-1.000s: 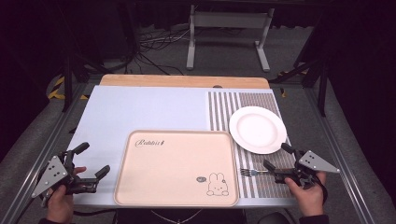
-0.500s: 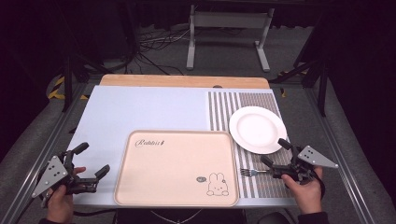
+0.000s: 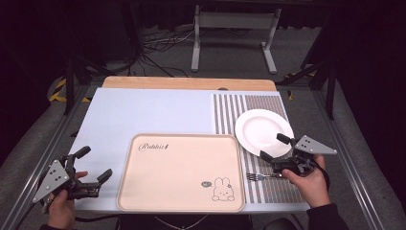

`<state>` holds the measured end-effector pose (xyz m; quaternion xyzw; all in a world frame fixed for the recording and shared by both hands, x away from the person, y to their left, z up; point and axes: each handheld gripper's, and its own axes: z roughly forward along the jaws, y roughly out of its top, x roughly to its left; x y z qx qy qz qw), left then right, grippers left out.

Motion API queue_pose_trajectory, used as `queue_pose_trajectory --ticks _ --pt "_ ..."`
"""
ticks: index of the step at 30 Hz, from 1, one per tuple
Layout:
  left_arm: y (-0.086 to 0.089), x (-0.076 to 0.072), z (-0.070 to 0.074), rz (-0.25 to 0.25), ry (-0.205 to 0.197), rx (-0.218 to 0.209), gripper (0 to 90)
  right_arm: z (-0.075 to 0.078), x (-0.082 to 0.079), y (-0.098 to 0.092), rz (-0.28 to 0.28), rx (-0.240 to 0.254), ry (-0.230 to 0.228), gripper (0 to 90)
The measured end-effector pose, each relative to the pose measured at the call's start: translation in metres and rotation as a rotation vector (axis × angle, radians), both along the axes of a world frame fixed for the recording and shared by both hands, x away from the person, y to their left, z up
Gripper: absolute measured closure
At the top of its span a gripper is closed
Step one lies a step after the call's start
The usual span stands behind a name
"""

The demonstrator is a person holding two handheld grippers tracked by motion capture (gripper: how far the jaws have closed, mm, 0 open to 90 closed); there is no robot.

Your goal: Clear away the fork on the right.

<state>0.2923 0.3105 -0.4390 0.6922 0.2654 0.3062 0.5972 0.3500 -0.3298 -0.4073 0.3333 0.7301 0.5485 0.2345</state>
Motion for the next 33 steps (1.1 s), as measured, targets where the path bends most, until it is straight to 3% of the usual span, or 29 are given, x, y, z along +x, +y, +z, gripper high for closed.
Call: queue_pose_trajectory --ticks 3,5,6,7,9,12,20,23,27,33 --pt "0.000 0.000 0.000 0.001 -0.002 0.004 0.0 0.010 0.004 0.004 0.043 -0.087 0.015 5.9" --pt "0.000 0.000 0.000 0.001 -0.002 0.003 0.0 0.014 0.005 0.005 0.054 -0.114 0.018 7.3" --pt "0.000 0.000 0.000 0.000 -0.002 0.003 0.0 0.018 0.006 0.006 0.065 -0.146 0.027 8.0" --pt "0.000 0.000 0.000 0.000 -0.002 0.002 0.0 0.023 0.006 0.009 0.086 -0.208 0.042 9.6" --pt "0.000 0.000 0.000 0.000 -0.002 0.002 0.0 0.025 0.007 0.010 0.094 -0.228 0.048 10.3" --pt "0.000 0.000 0.000 -0.003 -0.002 0.003 0.0 0.033 0.009 0.013 0.111 -0.314 0.078 11.0" --pt "0.000 0.000 0.000 -0.002 -0.002 0.001 0.0 0.037 0.015 0.014 0.154 -0.412 0.146 13.0" --pt "0.000 0.000 0.000 -0.004 -0.001 0.000 0.0 0.035 0.017 0.016 0.199 -0.433 0.177 18.5" --pt "0.000 0.000 0.000 -0.003 -0.001 0.000 0.0 0.035 0.020 0.017 0.234 -0.470 0.206 18.8" --pt "0.000 0.000 0.000 -0.001 -0.001 -0.002 0.0 0.033 0.023 0.016 0.247 -0.539 0.277 19.0"
